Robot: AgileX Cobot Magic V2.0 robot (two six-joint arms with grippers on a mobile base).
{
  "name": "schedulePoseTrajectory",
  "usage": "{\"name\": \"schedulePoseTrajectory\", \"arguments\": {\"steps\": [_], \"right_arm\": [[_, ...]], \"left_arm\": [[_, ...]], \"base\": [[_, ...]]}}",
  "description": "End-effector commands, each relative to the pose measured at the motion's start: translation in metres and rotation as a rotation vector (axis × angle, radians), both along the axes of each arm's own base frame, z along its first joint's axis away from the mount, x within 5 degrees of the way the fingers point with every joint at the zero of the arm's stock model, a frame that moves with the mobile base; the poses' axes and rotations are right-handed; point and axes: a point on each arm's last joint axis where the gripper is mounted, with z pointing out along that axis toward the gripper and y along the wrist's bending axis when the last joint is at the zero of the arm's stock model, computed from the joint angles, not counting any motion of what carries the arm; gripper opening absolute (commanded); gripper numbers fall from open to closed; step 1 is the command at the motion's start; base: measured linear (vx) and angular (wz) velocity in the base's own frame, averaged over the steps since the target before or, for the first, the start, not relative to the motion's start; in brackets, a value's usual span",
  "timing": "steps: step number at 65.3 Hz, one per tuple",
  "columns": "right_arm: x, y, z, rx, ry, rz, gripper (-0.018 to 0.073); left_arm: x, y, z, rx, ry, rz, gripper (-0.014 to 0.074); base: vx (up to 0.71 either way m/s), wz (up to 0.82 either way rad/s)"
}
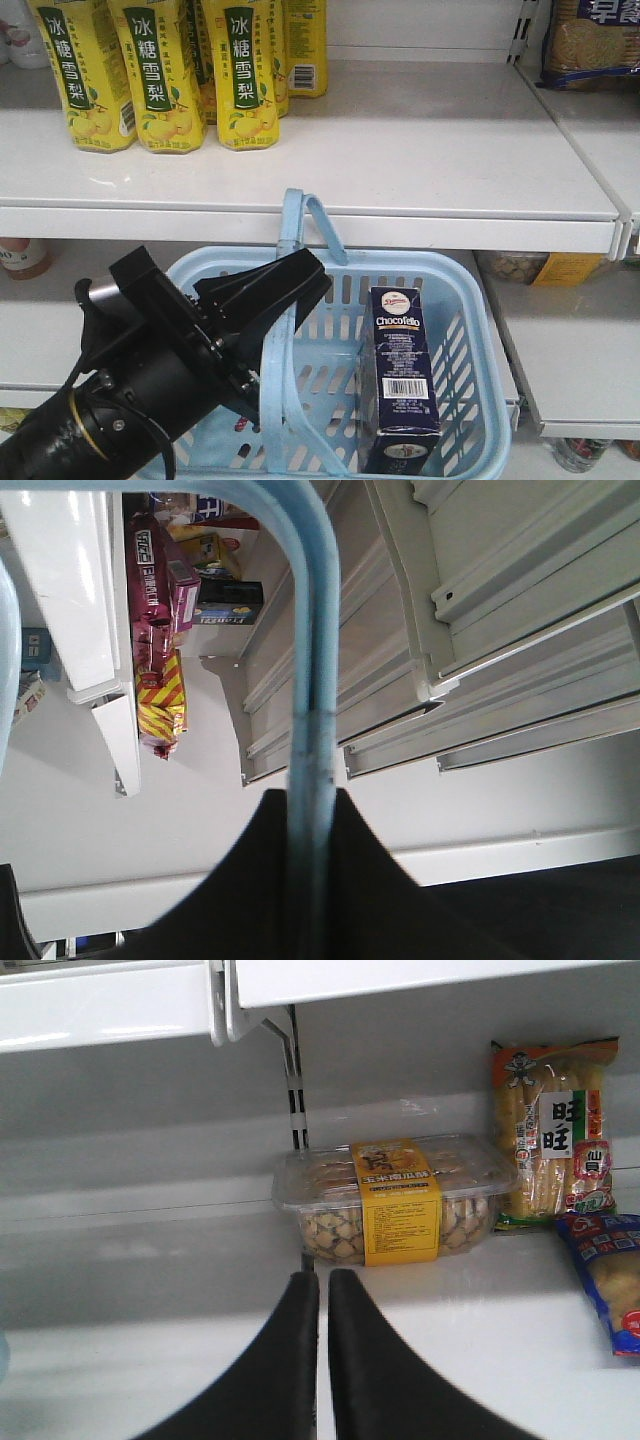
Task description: Left arm holds basket, right arm returns cookies
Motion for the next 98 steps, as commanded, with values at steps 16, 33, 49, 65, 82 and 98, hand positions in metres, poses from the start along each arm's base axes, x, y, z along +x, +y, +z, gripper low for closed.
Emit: {"name": "schedulePoseTrajectory", "arguments": {"steps": [16, 33, 49, 65, 82, 98], "right_arm": [[0.000, 0.000, 0.001, -0.020, -0.065, -0.002, -0.0003], [0.000, 0.000, 0.001, -0.020, -0.064, -0.002, -0.0003], [0.000, 0.000, 0.001, -0.020, -0.064, -0.002, -0.0003], [0.000, 0.000, 0.001, -0.020, -0.064, -0.002, -0.0003], [0.000, 0.000, 0.002, -0.014, -0.074, -0.002, -0.0003], [0.000, 0.001, 0.013, 0.037, -0.197, 0.005, -0.0003]], "left_arm": [[-0.002, 0.005, 0.028, -0.159, -0.116, 0.016, 0.0000], [-0.002, 0.005, 0.028, -0.159, -0.116, 0.016, 0.0000], [-0.002, 0.005, 0.028, -0.159, -0.116, 0.016, 0.0000], [-0.002, 0.005, 0.028, -0.159, -0.116, 0.016, 0.0000], [-0.002, 0.005, 0.028, -0.159, -0.116, 0.016, 0.0000], [-0.002, 0.005, 0.028, -0.159, -0.116, 0.016, 0.0000]], "base": [[0.00, 0.00], [0.00, 0.00], [0.00, 0.00], [0.00, 0.00], [0.00, 0.00], [0.00, 0.00]]}}
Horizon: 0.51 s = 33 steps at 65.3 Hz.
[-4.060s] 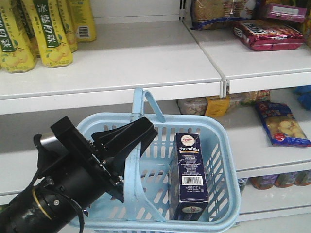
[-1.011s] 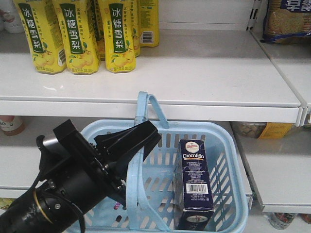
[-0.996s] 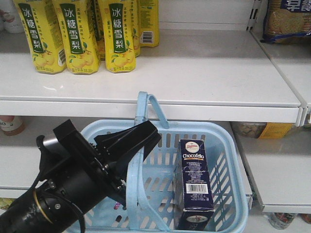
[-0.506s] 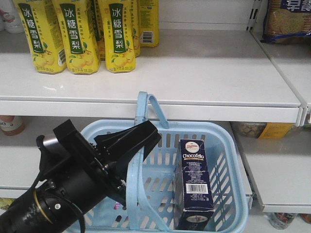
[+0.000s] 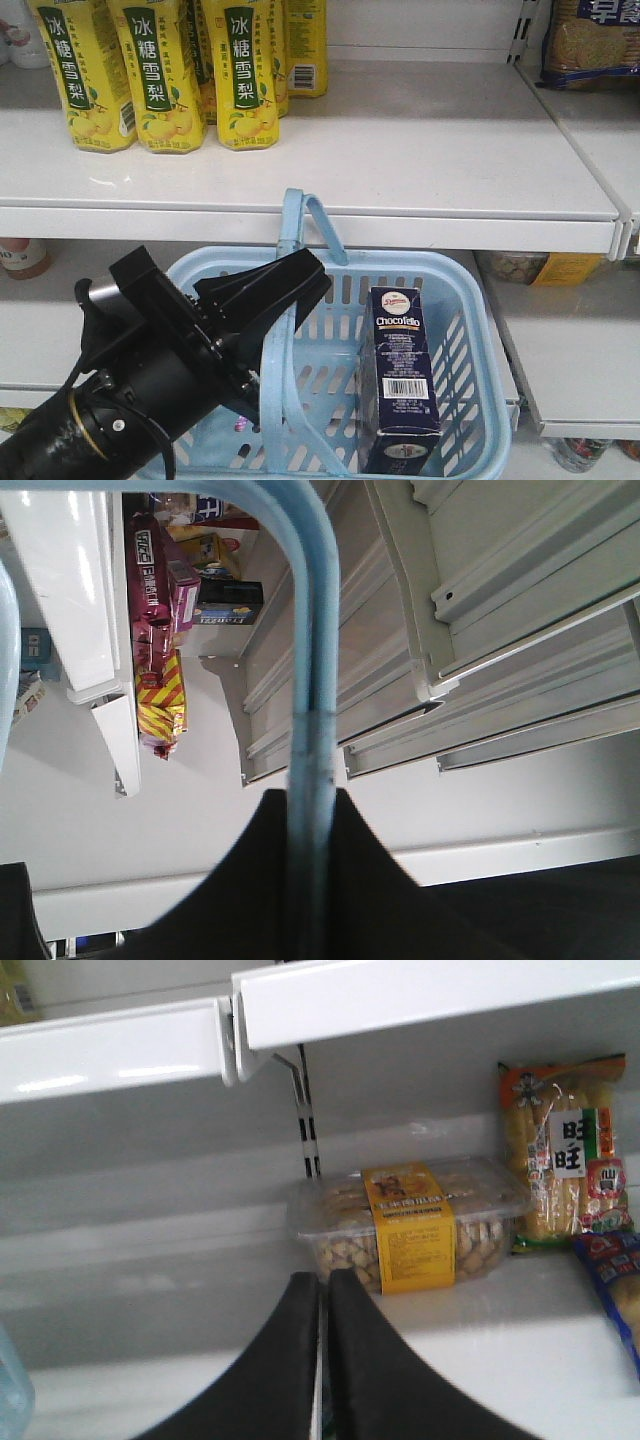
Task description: Left arm holds basket, right arm returns cookies
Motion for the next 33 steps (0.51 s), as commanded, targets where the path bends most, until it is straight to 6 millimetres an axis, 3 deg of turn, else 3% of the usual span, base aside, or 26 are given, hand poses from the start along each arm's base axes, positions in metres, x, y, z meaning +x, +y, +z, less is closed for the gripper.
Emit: {"name": "schedulePoseTrajectory", "arguments": {"steps": [1, 22, 33], "right_arm": [[-0.001, 0.000, 0.009, -0.006, -0.147, -0.004, -0.0003], [-0.010, 0.001, 0.042, -0.038, -0.517, 0.004, -0.0003], [-0.018, 0.002, 0.069, -0.045, -0.592, 0.003, -0.0003]], "left_arm": [[-0.002, 0.005, 0.028, -0.159, -0.116, 0.016, 0.0000], [-0.002, 0.005, 0.028, -0.159, -0.116, 0.016, 0.0000], [-0.002, 0.005, 0.028, -0.159, -0.116, 0.016, 0.0000]], "base": [[0.00, 0.00], [0.00, 0.00], [0.00, 0.00]]}}
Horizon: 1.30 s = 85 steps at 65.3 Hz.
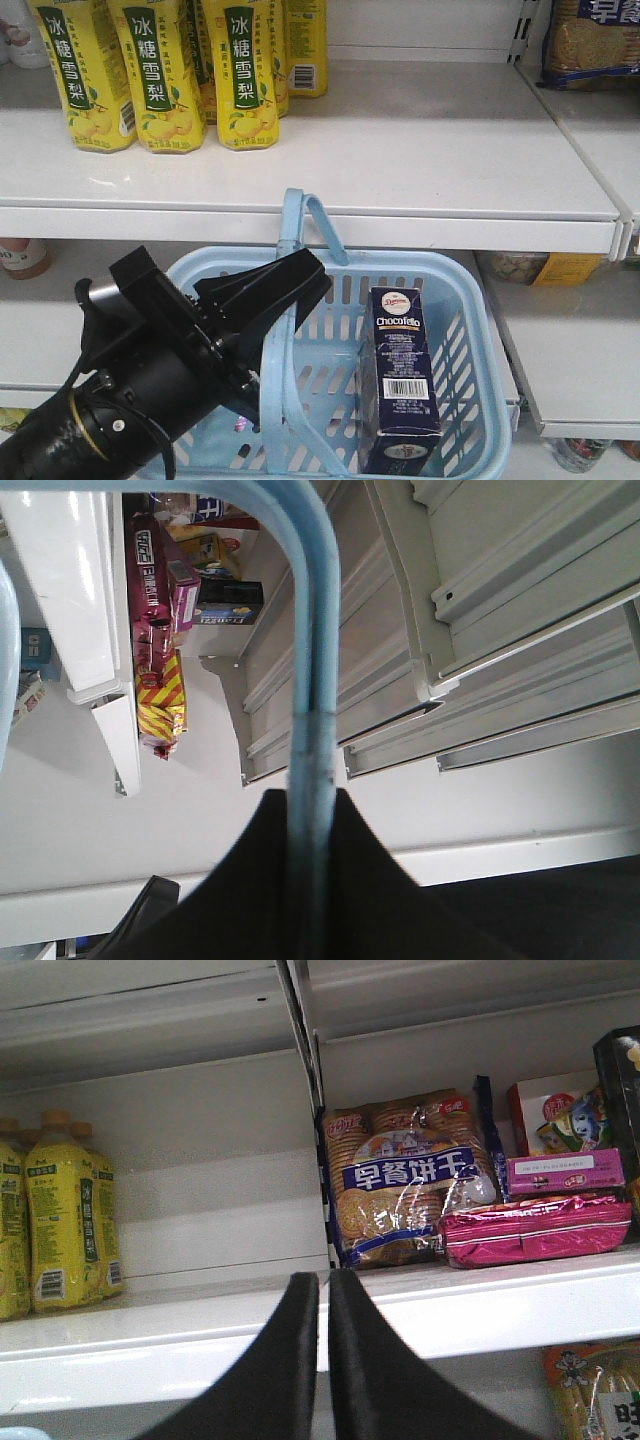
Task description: Left arm holds basket, right arm returns cookies
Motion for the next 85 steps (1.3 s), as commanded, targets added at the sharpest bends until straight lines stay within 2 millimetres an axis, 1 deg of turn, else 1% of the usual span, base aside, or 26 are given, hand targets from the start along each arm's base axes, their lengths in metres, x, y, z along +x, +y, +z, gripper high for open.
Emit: {"name": "schedulePoseTrajectory", "arguments": {"steps": [1, 6, 13, 17, 20, 23, 28, 31, 36, 42, 52, 61, 67, 76, 78, 85], "right_arm": [[-0.010, 0.001, 0.031, -0.023, -0.141, -0.011, -0.0003], [-0.012, 0.001, 0.049, -0.029, -0.153, -0.015, -0.0003], [-0.013, 0.001, 0.081, -0.039, -0.181, -0.020, -0.0003], [-0.012, 0.001, 0.101, -0.053, -0.195, -0.026, -0.0003], [-0.012, 0.001, 0.119, -0.069, -0.213, -0.031, -0.0003], [-0.010, 0.001, 0.133, -0.087, -0.213, -0.040, -0.0003], [-0.002, 0.001, 0.158, -0.094, -0.211, -0.044, -0.0003], [0.002, 0.000, 0.176, -0.094, -0.219, -0.045, -0.0003], [0.013, 0.001, 0.196, -0.100, -0.184, -0.032, -0.0003], [0.023, 0.004, 0.227, -0.113, -0.129, 0.007, -0.0003], [0.042, 0.009, 0.259, -0.108, 0.043, 0.075, 0.0002], [0.061, 0.014, 0.267, -0.110, 0.215, 0.113, 0.0027], [0.073, 0.016, 0.262, -0.106, 0.345, 0.121, 0.0070], [0.081, 0.018, 0.247, -0.084, 0.535, 0.146, 0.0202], [0.083, 0.019, 0.243, -0.075, 0.574, 0.157, 0.0243], [0.082, 0.022, 0.237, -0.048, 0.644, 0.189, 0.0377]], "left_arm": [[-0.002, 0.005, 0.028, -0.159, -0.116, 0.016, 0.0000], [-0.002, 0.005, 0.028, -0.159, -0.116, 0.016, 0.0000], [-0.002, 0.005, 0.028, -0.159, -0.116, 0.016, 0.0000], [-0.002, 0.005, 0.028, -0.159, -0.116, 0.016, 0.0000], [-0.002, 0.005, 0.028, -0.159, -0.116, 0.016, 0.0000], [-0.002, 0.005, 0.028, -0.159, -0.116, 0.016, 0.0000], [-0.002, 0.005, 0.028, -0.159, -0.116, 0.016, 0.0000], [-0.002, 0.005, 0.028, -0.159, -0.116, 0.016, 0.0000], [-0.002, 0.005, 0.028, -0.159, -0.116, 0.016, 0.0000], [-0.002, 0.005, 0.028, -0.159, -0.116, 0.016, 0.0000], [-0.002, 0.005, 0.028, -0.159, -0.116, 0.016, 0.0000], [-0.002, 0.005, 0.028, -0.159, -0.116, 0.016, 0.0000], [-0.002, 0.005, 0.028, -0.159, -0.116, 0.016, 0.0000], [-0.002, 0.005, 0.028, -0.159, -0.116, 0.016, 0.0000], [-0.002, 0.005, 0.028, -0.159, -0.116, 0.016, 0.0000], [-0.002, 0.005, 0.028, -0.159, -0.116, 0.016, 0.0000]], "base": [[0.00, 0.00], [0.00, 0.00], [0.00, 0.00], [0.00, 0.00], [0.00, 0.00], [0.00, 0.00], [0.00, 0.00], [0.00, 0.00], [0.00, 0.00], [0.00, 0.00], [0.00, 0.00], [0.00, 0.00], [0.00, 0.00], [0.00, 0.00], [0.00, 0.00], [0.00, 0.00]]}}
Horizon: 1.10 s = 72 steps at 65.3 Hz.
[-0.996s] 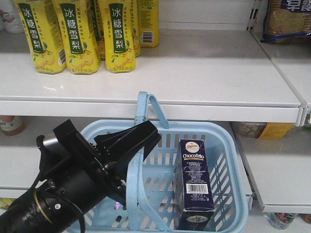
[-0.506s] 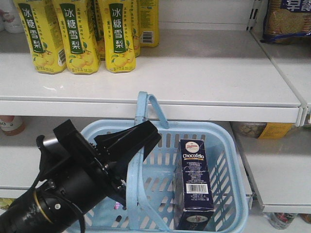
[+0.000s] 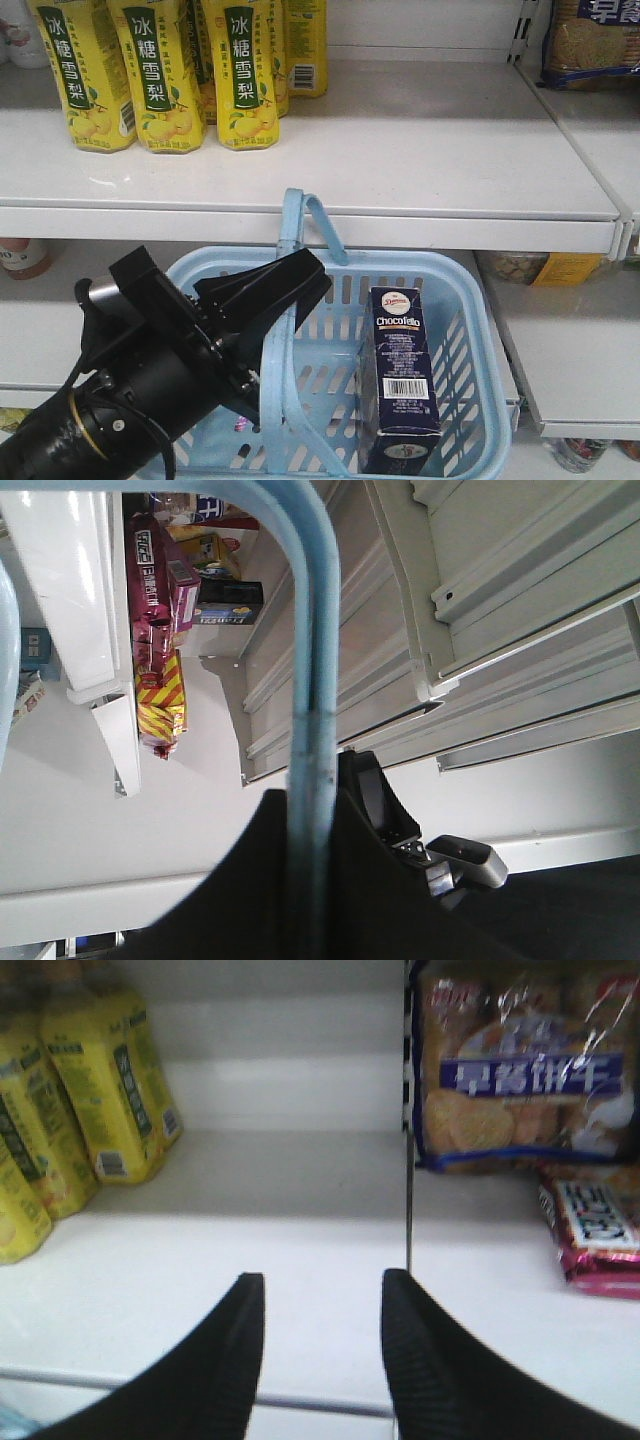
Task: Left arm holds basket, right arm returns cookies
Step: 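Reach the right gripper down into the basket toward the Chocofello box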
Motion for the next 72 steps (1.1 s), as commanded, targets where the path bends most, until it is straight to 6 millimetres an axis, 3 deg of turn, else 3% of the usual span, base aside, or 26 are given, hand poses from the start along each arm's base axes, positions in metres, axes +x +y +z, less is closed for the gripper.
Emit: {"name": "schedulePoseTrajectory", "arguments": {"steps": [1, 9, 15, 40, 57, 72], "right_arm": [[-0.003, 0.002, 0.008, 0.029, -0.022, 0.017, 0.0392], [-0.004, 0.005, 0.005, 0.054, 0.024, 0.046, 0.0504], [-0.002, 0.016, 0.001, 0.045, 0.064, 0.120, 0.0536], [0.007, 0.079, -0.035, 0.086, 0.444, 0.400, 0.0537], [0.025, 0.101, -0.064, 0.097, 0.706, 0.333, 0.0537], [0.035, 0.120, -0.070, 0.107, 0.769, 0.327, 0.0537]], "left_arm": [[-0.002, 0.005, 0.028, -0.159, -0.116, 0.016, 0.0000], [-0.002, 0.005, 0.028, -0.159, -0.116, 0.016, 0.0000], [-0.002, 0.005, 0.028, -0.159, -0.116, 0.016, 0.0000], [-0.002, 0.005, 0.028, -0.159, -0.116, 0.016, 0.0000], [-0.002, 0.005, 0.028, -0.159, -0.116, 0.016, 0.0000], [-0.002, 0.005, 0.028, -0.159, -0.116, 0.016, 0.0000]], "base": [[0.00, 0.00], [0.00, 0.00], [0.00, 0.00], [0.00, 0.00], [0.00, 0.00], [0.00, 0.00]]}}
